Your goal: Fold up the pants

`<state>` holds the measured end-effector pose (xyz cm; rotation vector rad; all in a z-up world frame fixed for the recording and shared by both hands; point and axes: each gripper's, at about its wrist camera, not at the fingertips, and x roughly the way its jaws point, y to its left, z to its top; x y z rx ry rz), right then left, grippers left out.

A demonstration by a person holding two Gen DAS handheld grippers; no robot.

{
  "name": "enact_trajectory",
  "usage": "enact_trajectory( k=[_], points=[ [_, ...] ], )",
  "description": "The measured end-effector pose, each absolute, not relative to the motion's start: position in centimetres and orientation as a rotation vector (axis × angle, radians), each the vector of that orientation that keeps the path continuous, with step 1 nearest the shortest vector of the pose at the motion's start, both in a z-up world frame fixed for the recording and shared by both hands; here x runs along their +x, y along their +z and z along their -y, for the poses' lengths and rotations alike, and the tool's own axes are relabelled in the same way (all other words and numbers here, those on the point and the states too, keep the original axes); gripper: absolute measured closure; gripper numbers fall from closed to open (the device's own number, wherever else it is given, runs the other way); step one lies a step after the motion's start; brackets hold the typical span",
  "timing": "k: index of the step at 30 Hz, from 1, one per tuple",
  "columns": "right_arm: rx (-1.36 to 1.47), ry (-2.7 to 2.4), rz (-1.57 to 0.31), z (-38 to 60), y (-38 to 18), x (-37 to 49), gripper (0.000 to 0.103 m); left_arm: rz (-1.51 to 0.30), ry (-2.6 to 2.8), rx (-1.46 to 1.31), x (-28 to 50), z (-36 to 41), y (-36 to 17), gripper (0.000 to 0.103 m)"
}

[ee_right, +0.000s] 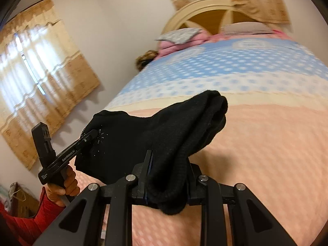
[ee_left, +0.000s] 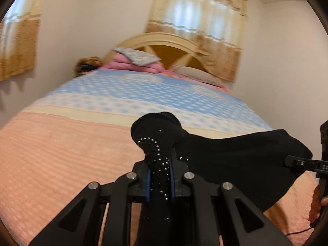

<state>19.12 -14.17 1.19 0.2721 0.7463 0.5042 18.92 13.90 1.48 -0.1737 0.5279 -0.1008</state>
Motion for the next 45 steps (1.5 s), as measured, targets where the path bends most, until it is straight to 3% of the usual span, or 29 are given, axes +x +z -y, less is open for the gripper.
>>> enact_trajectory(
  k=[11,20,37,45],
  points=[
    [0.217,0.658,-0.791,2.5,-0.5,27.5,0.077,-0.564,0.097,-0.193,21.9,-21.0,-0.4,0.088],
    [0.183,0.659,-0.799,1.6,-0.1,28.1,0.077,-0.577,0.080,-0.214,21.6,-21.6,-0.6,0.088],
    [0.215,0.491,-0.787,13.8,0.9,20.5,0.077,-0.631,-0.192,-0.205,18.9,-12.1,-0.3,0.088],
    [0.295,0.291,-0.833,24.9,-3.0,13.9,0.077,-0.717,-0.352,-0.150,16.9,-4.0,-4.9,0.087]
  ],
)
